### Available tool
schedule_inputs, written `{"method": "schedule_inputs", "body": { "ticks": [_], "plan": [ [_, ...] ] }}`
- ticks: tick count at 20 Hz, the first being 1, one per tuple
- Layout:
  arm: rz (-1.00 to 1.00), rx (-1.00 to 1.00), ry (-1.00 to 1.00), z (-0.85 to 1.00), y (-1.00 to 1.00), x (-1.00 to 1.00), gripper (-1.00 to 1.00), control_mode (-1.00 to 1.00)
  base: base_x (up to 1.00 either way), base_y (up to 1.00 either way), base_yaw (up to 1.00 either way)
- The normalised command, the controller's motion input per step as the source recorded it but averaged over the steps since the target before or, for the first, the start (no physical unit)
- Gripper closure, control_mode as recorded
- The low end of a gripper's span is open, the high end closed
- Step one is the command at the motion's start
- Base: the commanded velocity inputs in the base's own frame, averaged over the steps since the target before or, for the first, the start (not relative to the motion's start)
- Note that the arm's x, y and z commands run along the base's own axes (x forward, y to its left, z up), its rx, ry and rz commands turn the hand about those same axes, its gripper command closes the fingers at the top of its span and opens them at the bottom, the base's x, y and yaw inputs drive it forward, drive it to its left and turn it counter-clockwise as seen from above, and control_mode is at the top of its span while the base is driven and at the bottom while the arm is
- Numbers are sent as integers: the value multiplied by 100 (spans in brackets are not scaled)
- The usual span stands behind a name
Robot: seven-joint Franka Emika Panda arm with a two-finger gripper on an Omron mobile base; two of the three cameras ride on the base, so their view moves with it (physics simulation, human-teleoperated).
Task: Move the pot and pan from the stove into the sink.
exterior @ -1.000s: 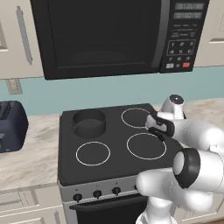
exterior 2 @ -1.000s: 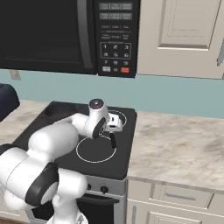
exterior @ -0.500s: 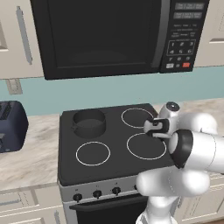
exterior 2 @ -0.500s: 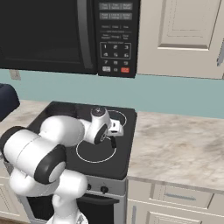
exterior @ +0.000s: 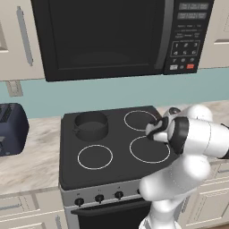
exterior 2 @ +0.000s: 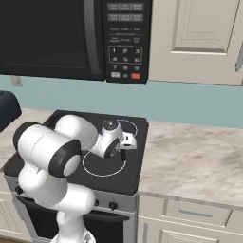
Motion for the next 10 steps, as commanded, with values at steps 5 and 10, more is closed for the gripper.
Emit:
{"method": "schedule_inputs", "body": {
  "ticks": [5, 10],
  "plan": [
    [0, 0, 0, -2, -4, 3, -100, -100, 0, 0, 0],
    [0, 0, 0, -11, 0, 2, -100, -100, 0, 0, 0]
  ]
}}
